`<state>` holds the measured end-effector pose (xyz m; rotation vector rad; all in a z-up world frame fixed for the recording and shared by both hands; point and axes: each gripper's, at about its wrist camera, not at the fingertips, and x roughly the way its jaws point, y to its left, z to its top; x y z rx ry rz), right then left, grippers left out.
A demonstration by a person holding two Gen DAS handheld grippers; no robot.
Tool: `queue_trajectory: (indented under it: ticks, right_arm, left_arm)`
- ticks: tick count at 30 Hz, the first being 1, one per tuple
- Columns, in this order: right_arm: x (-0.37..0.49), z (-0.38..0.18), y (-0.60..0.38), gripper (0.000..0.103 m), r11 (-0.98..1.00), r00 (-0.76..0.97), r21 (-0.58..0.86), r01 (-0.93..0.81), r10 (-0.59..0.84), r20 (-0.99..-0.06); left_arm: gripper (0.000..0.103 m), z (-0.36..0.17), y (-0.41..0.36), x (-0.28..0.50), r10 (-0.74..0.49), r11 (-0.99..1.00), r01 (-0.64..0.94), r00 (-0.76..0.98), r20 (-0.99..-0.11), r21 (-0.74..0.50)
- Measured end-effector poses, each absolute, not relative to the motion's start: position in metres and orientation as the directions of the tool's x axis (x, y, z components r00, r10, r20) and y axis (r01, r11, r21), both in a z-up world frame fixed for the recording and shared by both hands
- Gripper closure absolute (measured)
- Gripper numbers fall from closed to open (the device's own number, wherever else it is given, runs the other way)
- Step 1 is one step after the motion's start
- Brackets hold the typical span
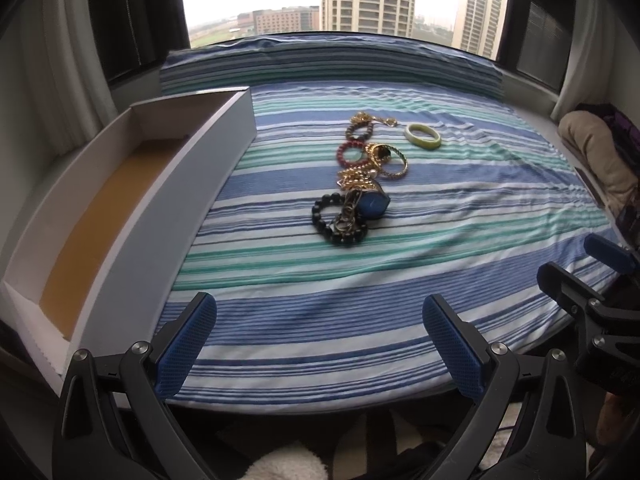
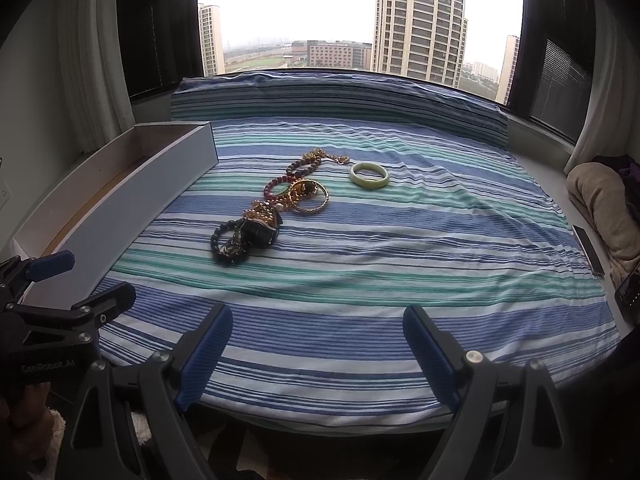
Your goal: Organize jewelry
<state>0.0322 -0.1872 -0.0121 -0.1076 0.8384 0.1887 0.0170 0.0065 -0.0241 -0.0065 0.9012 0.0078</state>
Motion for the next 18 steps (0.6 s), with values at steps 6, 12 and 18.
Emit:
queue_trajectory:
  ticks: [6, 12, 18]
  right_arm:
    - [0.038, -0.018, -0.191, 0.014, 0.980, 0.637, -0.008, -0.199, 0.123, -0.761]
    - [0.045, -0.021, -0.193, 0.014, 0.980, 0.629, -0.003, -0.198, 0.124, -0.767]
    - [0.048, -0.024, -0.201, 0.014, 0.983, 0.625, 0.004, -0.181, 0.118, -0.772]
  left_arm:
    - [0.001, -0.030, 0.003, 0.022, -0.010, 1.000, 0.006, 0.601, -0.799, -0.008]
    - [0.001, -0.031, -0.001, 0.028, -0.024, 1.000, 0.021, 0.600, -0.799, -0.015]
    - [0.001, -0.035, -0.013, 0.035, -0.035, 0.999, 0.053, 0.584, -0.811, -0.005]
